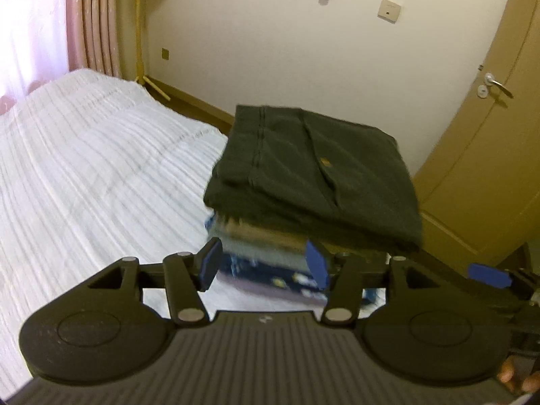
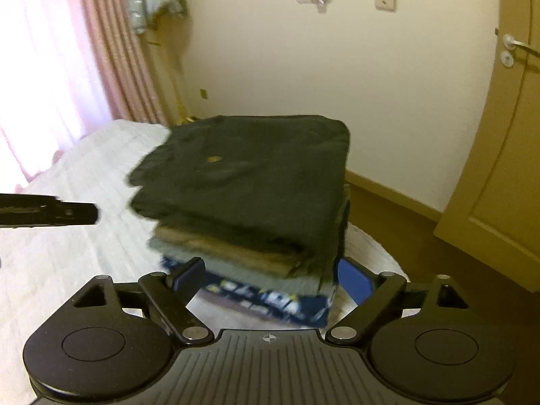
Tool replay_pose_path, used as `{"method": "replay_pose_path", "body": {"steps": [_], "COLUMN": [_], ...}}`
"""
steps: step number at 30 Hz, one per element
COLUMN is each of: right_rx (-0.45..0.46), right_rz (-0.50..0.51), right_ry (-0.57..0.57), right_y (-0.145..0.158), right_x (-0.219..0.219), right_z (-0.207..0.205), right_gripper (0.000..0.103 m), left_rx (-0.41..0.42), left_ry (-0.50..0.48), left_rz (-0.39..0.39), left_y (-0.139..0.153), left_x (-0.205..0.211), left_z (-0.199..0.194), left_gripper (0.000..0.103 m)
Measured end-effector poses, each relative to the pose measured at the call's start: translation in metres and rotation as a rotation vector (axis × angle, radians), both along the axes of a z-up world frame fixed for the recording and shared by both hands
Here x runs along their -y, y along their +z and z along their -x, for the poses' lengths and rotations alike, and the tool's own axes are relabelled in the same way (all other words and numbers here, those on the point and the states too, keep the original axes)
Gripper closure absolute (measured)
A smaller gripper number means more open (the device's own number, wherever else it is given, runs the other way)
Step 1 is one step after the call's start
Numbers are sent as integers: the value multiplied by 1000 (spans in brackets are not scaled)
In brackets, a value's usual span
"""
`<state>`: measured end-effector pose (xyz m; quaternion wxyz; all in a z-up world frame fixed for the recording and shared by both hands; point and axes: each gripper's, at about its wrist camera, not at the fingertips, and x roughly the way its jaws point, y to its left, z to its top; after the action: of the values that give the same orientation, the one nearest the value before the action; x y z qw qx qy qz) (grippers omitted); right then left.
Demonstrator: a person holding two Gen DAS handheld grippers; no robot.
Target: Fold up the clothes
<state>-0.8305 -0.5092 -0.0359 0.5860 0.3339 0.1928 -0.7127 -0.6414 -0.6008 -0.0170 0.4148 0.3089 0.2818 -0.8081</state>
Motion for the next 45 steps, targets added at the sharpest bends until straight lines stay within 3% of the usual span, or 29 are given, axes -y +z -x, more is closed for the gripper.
{"method": "replay_pose_path", "body": {"steps": [7, 15, 24, 29, 40, 45], "right_rx": [-7, -47, 42, 63, -26, 25], "right_rz": [-18, -62, -69, -74, -96, -100], "right_ry": [-41, -103, -203, -232, -265, -267], "right_y": [24, 38, 49, 54, 57, 49], "right_x": [-70, -135, -215, -243, -269, -278], "right_z": [-48, -102, -145, -162, -187, -188], "right_gripper": [14, 14, 14, 14, 14, 14], "left_rx": [57, 113, 114, 117, 132, 155], "left_ry": [-8, -24, -29, -36, -43, -54], "left_rz": [31, 77, 56, 51, 31, 19], "left_y": [23, 37, 39, 42, 37, 27], "left_x": [-69, -149, -217, -241, -267, -274], "left_z": [-38, -86, -140, -156, -170, -169], "left_gripper": [41, 39, 39, 39, 39, 39]}}
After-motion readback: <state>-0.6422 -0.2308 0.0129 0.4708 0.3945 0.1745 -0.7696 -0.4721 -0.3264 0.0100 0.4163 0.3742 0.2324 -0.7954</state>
